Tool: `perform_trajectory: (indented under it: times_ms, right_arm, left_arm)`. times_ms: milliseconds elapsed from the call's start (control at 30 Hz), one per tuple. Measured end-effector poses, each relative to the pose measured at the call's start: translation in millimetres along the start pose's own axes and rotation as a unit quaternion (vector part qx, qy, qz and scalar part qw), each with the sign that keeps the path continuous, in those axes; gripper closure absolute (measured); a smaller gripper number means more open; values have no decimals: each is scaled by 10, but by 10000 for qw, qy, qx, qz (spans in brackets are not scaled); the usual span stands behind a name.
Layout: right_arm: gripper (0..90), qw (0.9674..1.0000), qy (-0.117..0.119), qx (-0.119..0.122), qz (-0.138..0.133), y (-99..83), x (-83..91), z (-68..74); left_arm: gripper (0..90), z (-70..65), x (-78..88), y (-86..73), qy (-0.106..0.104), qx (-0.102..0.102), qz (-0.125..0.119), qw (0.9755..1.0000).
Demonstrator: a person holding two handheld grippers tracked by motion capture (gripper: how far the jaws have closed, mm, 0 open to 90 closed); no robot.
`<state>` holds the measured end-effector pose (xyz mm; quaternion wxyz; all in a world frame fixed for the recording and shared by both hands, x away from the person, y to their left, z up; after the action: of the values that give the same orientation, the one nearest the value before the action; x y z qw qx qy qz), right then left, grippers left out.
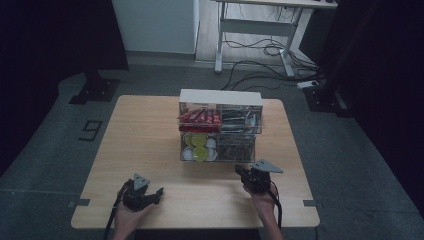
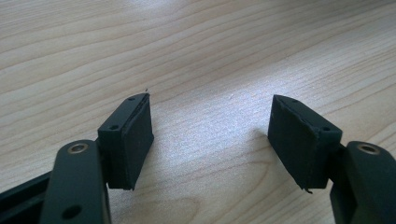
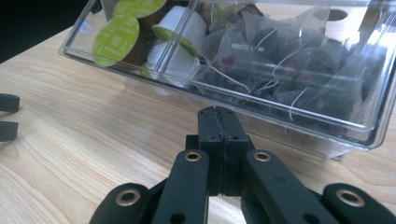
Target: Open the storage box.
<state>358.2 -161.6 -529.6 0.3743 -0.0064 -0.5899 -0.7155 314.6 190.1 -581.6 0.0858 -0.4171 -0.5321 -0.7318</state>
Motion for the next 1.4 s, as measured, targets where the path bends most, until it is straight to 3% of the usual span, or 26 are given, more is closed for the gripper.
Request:
perform_trajectory:
  times_ms: [533,767,1400]
  right_arm:
    - [892,9997,-160,-191,42,-50,-45,-157]
    - [892,9993,-221,-294,-41,-19,13,-227]
    - [892,9990,-193,-349,-183,22,68,-217]
  left_arm:
    - [307,10,-1,2,-18,16,-4,10000]
    - [307,8,-3,3,-4,11,-8,10000]
    - [307,17,1,1,-57,57,-31,10000]
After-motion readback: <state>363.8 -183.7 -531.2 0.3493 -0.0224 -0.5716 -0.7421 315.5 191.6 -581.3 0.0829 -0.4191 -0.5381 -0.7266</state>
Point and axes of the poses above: each handheld gripper's, and its own axes: x roughly backward along the jaws, y roughly out of its top, z roughly to its left, the point moved 5 cm from there along -x, roughly forward along the jaws, and after that the axes turned 9 degrees about -x, right-handed, at the moved point
